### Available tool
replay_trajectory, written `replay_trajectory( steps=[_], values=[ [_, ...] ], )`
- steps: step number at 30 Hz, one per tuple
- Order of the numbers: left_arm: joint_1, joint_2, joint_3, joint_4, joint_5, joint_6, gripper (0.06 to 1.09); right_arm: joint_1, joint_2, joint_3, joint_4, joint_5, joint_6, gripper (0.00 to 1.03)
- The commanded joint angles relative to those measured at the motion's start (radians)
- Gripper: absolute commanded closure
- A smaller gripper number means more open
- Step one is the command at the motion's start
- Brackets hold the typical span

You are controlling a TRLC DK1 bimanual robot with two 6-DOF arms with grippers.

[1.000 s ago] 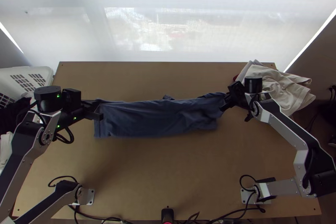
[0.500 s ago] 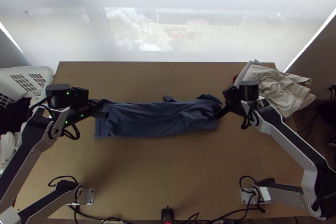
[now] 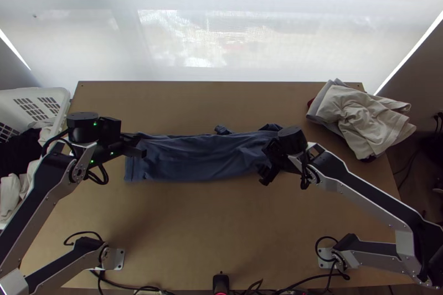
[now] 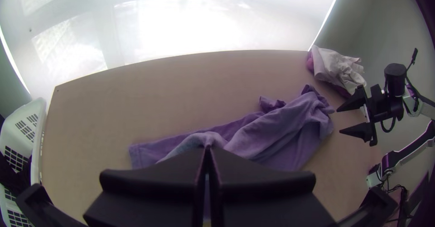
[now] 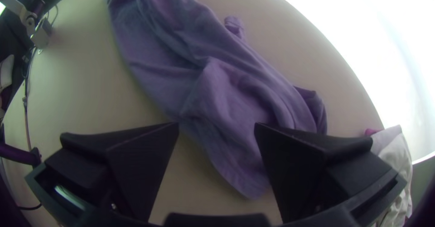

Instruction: Fold the t-shirt

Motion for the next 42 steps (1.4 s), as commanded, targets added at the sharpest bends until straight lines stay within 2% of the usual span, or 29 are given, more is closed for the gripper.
replay_trajectory(
  steps=[1,11,14,19,23,32,37,42],
  values=[
    [-0.002,0.012,-0.017,0.013,0.001,0.0,1.05,0.093,0.099,0.01,0.033,0.001,-0.01,0.29],
    [0.001,0.043,-0.011,0.026,0.001,0.006,1.05,0.093,0.207,0.051,0.102,0.006,-0.01,0.29],
    [0.004,0.049,-0.012,0.03,0.001,0.006,1.05,0.086,0.233,0.061,0.123,0.012,-0.012,0.49],
    [0.007,0.05,-0.011,0.033,0.0,0.006,1.05,0.055,0.254,0.067,0.138,0.027,-0.01,0.73],
    [0.01,0.046,-0.011,0.033,0.0,0.007,1.05,0.02,0.233,0.068,0.138,0.043,-0.009,1.0],
    [0.012,0.024,-0.009,0.029,0.001,0.011,1.05,-0.033,0.113,0.076,0.08,0.056,-0.016,1.0],
    [0.012,-0.009,0.022,0.013,0.001,0.011,1.05,-0.077,0.021,0.124,-0.013,0.056,-0.027,1.0],
    [0.016,-0.054,0.094,-0.011,-0.002,0.014,1.05,-0.155,-0.068,0.268,-0.152,0.056,-0.064,1.0]
  ],
)
